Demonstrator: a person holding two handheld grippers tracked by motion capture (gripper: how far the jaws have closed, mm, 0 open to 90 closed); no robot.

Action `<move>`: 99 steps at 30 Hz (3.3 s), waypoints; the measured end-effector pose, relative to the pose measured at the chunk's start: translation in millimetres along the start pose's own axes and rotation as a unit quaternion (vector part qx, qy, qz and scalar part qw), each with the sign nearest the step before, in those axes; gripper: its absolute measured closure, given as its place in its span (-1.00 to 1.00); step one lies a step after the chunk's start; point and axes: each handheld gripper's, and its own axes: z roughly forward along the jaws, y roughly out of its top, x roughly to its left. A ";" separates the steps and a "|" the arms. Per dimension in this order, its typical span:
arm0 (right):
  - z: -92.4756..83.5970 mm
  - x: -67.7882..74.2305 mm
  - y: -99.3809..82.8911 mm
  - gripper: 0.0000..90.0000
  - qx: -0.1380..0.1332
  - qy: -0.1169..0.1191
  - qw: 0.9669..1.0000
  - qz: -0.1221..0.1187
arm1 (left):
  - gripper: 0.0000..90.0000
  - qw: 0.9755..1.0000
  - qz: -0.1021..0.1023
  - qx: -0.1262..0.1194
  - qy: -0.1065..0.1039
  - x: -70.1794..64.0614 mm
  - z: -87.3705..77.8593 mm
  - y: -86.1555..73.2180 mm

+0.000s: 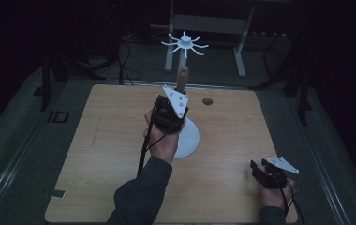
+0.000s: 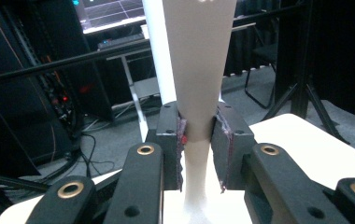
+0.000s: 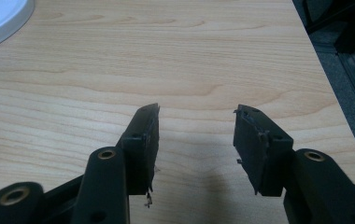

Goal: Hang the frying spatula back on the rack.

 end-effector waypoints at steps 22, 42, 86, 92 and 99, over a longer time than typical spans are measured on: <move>-0.7 -1.6 0.0 0.11 -0.001 0.000 1.000 0.001 | 0.65 0.999 0.008 0.020 0.026 1.4 15.4 19.9; -1.1 -2.3 -0.1 0.11 -0.001 -0.001 1.000 0.003 | 0.65 0.999 0.009 0.040 0.030 5.6 27.4 24.9; -1.6 -2.8 -1.9 0.08 0.005 -0.003 1.000 0.003 | 0.57 0.999 0.020 0.040 -0.010 3.0 18.8 9.3; -1.9 -3.2 -2.0 0.08 0.005 -0.004 1.000 0.003 | 0.54 0.999 0.019 0.031 -0.024 3.2 10.8 8.1; -1.9 -3.3 -2.2 0.08 0.005 -0.004 1.000 0.003 | 0.50 0.998 0.027 0.025 -0.042 0.8 0.4 8.3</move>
